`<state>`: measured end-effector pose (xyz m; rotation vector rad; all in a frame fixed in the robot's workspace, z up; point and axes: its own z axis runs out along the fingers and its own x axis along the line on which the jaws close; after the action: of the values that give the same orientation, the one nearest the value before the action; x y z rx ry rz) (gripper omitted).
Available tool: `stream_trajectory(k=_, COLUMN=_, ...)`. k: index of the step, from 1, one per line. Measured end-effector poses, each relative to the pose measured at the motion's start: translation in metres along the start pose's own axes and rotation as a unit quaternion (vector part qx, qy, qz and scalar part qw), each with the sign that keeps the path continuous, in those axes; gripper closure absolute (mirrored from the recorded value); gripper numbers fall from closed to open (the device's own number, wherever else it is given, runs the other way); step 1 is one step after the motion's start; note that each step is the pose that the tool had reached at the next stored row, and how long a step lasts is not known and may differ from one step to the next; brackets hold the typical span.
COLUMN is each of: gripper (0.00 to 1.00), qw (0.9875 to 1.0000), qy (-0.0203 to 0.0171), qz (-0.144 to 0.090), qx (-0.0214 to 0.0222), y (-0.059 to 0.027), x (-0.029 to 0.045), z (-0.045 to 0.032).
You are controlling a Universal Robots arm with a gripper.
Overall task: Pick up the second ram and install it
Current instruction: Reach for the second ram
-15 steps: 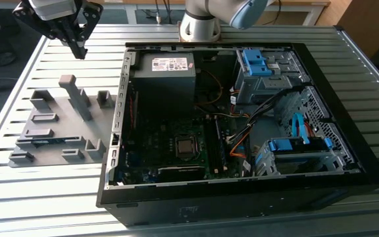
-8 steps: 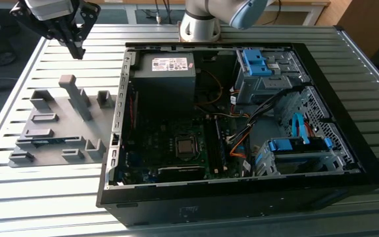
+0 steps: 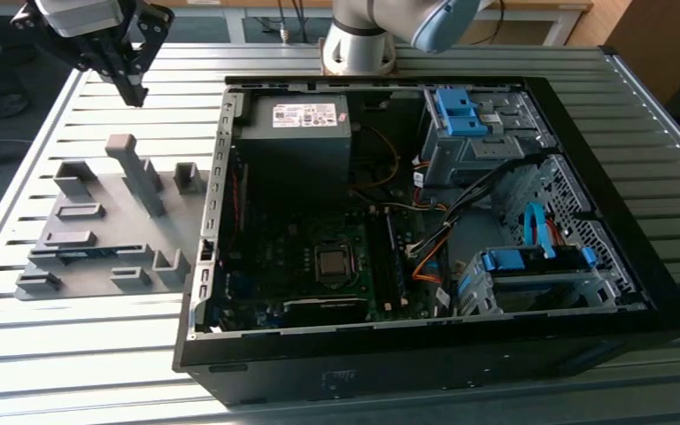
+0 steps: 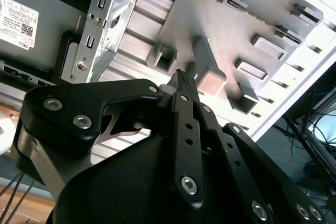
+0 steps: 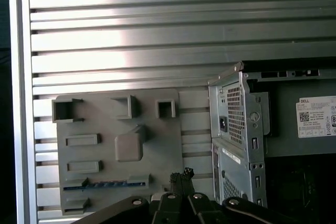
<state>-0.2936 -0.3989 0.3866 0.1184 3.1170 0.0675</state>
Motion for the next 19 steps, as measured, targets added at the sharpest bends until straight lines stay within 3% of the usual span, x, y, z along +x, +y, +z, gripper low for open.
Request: stream_trajectory(k=19, gripper=0.89, qw=1.0, qy=0.0, qz=0.0, qx=0.0, y=-0.001, x=0.0123, z=0.0002)
